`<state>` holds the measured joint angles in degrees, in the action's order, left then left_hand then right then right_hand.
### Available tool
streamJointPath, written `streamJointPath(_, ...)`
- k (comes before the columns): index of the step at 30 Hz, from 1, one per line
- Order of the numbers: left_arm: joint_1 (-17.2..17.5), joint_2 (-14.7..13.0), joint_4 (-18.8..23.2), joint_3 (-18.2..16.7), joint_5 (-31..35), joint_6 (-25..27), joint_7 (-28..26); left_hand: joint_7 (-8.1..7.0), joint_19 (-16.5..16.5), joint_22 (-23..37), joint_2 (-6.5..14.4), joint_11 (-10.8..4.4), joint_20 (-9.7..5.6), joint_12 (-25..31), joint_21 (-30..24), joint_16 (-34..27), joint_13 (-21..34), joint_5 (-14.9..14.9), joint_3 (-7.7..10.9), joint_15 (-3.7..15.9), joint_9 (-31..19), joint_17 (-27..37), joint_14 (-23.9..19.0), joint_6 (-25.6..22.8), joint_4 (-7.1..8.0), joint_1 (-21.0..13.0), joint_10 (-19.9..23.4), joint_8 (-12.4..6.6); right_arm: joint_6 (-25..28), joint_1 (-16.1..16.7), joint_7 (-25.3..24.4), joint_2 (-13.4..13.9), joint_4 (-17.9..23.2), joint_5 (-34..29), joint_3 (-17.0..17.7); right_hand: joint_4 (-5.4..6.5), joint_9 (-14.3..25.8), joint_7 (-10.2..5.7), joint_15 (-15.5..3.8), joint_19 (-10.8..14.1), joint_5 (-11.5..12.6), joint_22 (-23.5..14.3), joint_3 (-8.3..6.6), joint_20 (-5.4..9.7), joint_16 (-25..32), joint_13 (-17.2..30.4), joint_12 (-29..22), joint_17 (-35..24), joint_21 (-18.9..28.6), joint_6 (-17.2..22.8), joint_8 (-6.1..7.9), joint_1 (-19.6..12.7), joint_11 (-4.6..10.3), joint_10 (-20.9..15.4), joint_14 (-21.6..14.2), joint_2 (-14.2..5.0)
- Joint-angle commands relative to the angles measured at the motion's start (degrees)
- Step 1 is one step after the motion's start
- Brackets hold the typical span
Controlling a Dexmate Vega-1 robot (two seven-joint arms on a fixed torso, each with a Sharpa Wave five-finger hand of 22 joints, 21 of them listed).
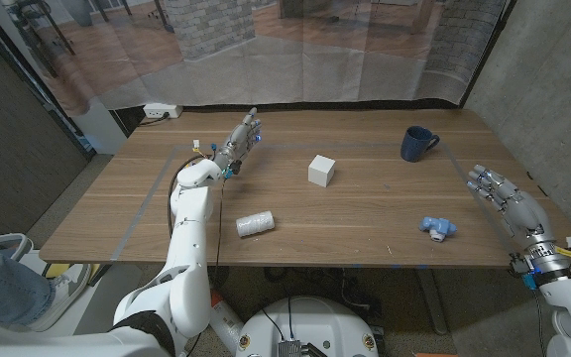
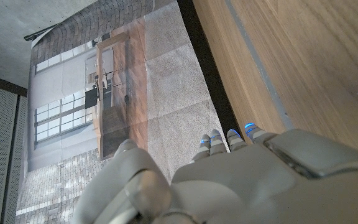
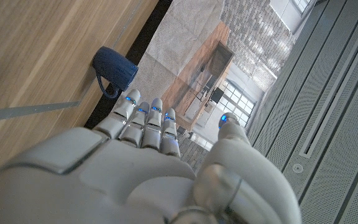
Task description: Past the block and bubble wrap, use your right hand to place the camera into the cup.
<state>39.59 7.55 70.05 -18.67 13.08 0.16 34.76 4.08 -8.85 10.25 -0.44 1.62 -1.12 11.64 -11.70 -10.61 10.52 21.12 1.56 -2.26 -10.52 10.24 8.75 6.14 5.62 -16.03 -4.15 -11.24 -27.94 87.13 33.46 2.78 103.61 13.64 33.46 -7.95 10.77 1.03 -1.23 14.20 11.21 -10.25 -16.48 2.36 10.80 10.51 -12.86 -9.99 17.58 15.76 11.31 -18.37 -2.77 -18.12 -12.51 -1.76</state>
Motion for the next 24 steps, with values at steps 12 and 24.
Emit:
streamJointPath(12,-0.3,0.3,0.9,0.9,0.6,0.7,-0.3,0.04,0.0,0.2,0.4,-0.14,0.29,0.0,0.2,-0.1,0.2,-0.2,-0.46,0.07,-0.3,0.3,0.1,0.1,0.0,-0.6,-0.4,-0.08,-8.1,1.5,0.5,1.3,-0.9,-3.8,0.5,-0.89,0.2,-0.11,-0.53,1.4,0.2,-0.1,-0.29,1.42,0.2,0.2,0.4,-0.2,-0.2,0.2,0.07,-2.1,0.4,-0.2,-1.3,0.16)
streamJointPath(24,-0.2,0.4,1.6,1.1,0.7,0.8,-0.5,0.03,0.0,0.2,0.5,-0.08,0.3,0.1,0.2,-0.1,0.2,-0.2,-0.59,0.15,-0.3,0.3,0.1,0.1,-0.01,-0.7,-0.3,-0.07,-13.2,2.2,-0.3,1.7,-1.3,-6.3,0.6,-1.13,0.2,-0.1,-0.65,1.5,0.2,-0.1,-0.37,1.33,0.1,0.2,0.5,-0.2,-0.5,0.2,0.06,-2.9,0.5,0.1,-1.2,0.34)
